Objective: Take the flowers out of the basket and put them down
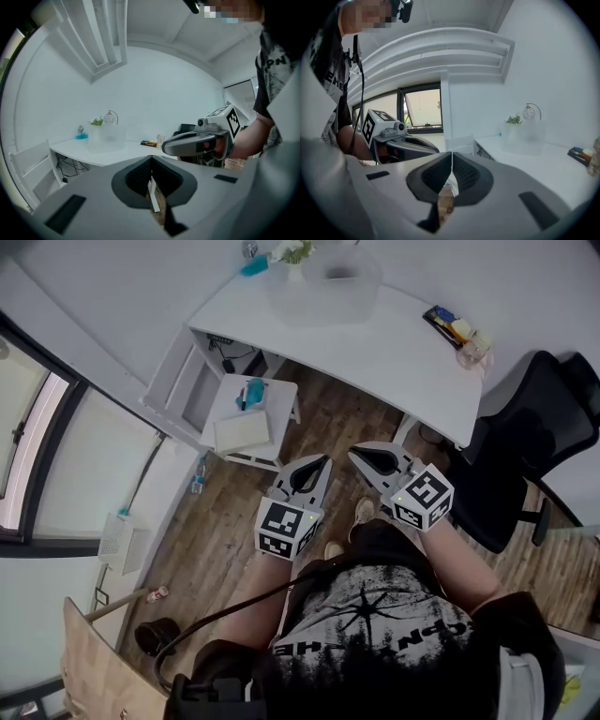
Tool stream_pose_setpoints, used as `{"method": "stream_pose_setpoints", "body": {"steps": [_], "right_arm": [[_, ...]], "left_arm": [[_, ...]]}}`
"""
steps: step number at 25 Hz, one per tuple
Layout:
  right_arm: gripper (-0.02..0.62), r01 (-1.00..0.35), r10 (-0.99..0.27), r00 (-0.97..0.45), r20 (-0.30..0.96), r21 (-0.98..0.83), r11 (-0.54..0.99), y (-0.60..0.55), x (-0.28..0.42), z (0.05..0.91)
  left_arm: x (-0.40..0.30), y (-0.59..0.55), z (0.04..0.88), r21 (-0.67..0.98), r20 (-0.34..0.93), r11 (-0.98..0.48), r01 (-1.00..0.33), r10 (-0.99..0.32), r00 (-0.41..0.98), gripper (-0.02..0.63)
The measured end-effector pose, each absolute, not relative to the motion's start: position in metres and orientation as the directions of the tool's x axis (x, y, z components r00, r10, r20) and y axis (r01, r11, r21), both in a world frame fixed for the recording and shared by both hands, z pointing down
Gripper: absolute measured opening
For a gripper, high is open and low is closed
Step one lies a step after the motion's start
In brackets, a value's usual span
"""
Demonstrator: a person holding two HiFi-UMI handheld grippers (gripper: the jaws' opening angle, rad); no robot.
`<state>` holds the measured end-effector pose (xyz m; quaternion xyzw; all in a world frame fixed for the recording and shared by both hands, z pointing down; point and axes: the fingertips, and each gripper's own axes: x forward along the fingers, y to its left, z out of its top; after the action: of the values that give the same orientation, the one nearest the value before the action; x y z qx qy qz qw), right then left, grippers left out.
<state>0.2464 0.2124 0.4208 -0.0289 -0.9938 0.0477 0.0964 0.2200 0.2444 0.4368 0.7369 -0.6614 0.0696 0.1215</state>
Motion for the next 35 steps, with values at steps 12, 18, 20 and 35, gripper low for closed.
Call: {"method": "stream_pose_setpoints", "body": {"steps": [12,18,20,35], "right_arm": [[0.018,0.105,0.132,-0.973,0.190,-0.143,0.984,0.132,0.194,0.438],[0.018,0.149,0.174,-0.972,0.161,-0.154,0.977,0.077,0.167,0.425],[0.018,0.161,0.185,-0.971,0.150,-0.158,0.974,0.054,0.159,0.420],[0.018,0.236,0.250,-0.961,0.117,-0.122,0.964,-0.052,0.117,0.415]], "left_arm": [[0.163,0.174,0.449,0.090,0.290,-0.030,-0.995,-0.955,0.055,0.011],[0.131,0.124,0.447,0.089,0.298,0.037,-0.995,-0.954,-0.008,0.011],[0.122,0.103,0.445,0.086,0.301,0.058,-0.995,-0.953,-0.029,0.011],[0.080,-0.009,0.435,0.047,0.303,0.129,-0.991,-0.947,-0.109,0.011]]}}
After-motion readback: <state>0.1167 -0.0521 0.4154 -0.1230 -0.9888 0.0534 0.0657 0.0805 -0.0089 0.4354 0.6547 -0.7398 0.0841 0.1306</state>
